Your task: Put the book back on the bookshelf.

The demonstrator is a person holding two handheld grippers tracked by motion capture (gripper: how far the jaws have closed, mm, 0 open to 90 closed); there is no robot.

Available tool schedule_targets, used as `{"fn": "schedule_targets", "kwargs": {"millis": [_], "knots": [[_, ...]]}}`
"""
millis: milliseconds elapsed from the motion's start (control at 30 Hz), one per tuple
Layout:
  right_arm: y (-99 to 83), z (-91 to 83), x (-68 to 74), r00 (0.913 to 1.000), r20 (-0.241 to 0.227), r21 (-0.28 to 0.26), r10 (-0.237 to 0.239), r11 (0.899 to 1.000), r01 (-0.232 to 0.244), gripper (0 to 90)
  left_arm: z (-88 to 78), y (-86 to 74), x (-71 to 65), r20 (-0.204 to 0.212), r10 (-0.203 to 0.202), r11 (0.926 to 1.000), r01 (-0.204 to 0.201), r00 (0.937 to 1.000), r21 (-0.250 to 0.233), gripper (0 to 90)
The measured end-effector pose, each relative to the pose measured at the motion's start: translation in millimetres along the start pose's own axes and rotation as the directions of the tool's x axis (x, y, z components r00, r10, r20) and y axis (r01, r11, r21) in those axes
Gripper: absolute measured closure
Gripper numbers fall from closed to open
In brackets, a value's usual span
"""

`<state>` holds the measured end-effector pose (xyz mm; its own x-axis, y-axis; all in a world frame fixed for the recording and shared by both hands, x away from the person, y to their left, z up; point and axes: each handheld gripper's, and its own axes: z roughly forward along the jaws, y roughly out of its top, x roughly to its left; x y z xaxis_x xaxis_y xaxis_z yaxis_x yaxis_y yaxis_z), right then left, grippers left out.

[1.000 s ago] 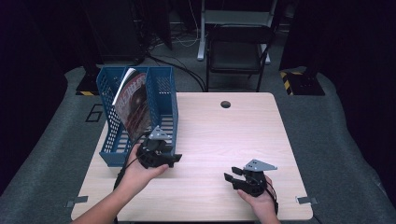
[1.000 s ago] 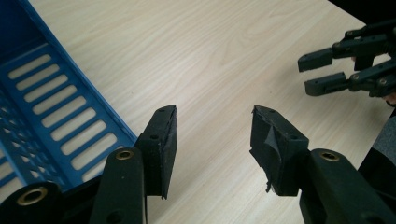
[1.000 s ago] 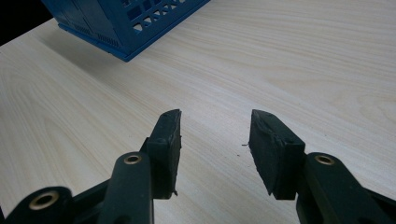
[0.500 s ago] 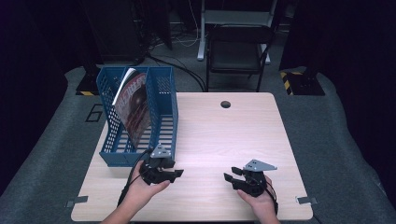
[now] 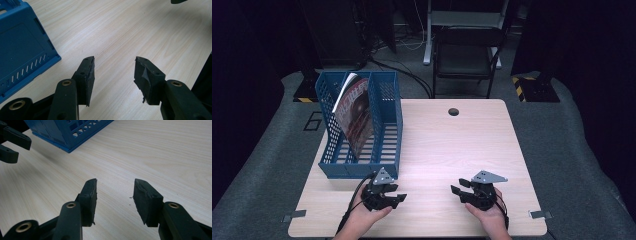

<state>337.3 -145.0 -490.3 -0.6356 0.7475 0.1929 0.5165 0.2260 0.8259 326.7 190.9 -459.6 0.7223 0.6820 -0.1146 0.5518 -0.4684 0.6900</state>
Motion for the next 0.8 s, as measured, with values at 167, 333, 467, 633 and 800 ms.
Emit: {"fn": "schedule_targets", "kwargs": {"millis": [167, 333, 467, 633, 800], "knots": [[0.9, 1.0, 0.8, 0.9999, -0.007, 0.0, -0.013, 1.0, 0.013, 53.6, 3.4, -3.6, -1.2, 0.01, 0.0, 1.0, 0.0, 0.9999, 0.002, 50.9], [0.9, 1.2, 0.0, 1.0, -0.002, -0.001, -0.004, 1.0, 0.004, 53.6, 8.9, -8.5, -1.3, 0.019, 0.011, 0.9999, -0.012, 0.9997, 0.002, 50.8], [0.6, 2.2, 0.7, 0.9999, -0.009, 0.007, -0.007, 1.0, 0.007, 53.6, 14.2, -11.3, -0.5, 0.03, 0.006, 0.9998, -0.007, 0.9995, 0.018, 50.7], [-0.5, 5.2, 0.5, 0.9998, -0.007, 0.009, -0.021, 1.0, 0.021, 53.6, 21.5, -14.6, -0.4, 0.04, 0.008, 0.9993, -0.01, 0.9991, 0.036, 50.3], [-1.2, 5.9, 0.3, 0.9999, -0.006, 0.021, -0.016, 1.0, 0.016, 53.6, 30.0, -17.4, -3.3, 0.05, 0.018, 0.9986, -0.021, 0.9986, 0.048, 49.5]]}}
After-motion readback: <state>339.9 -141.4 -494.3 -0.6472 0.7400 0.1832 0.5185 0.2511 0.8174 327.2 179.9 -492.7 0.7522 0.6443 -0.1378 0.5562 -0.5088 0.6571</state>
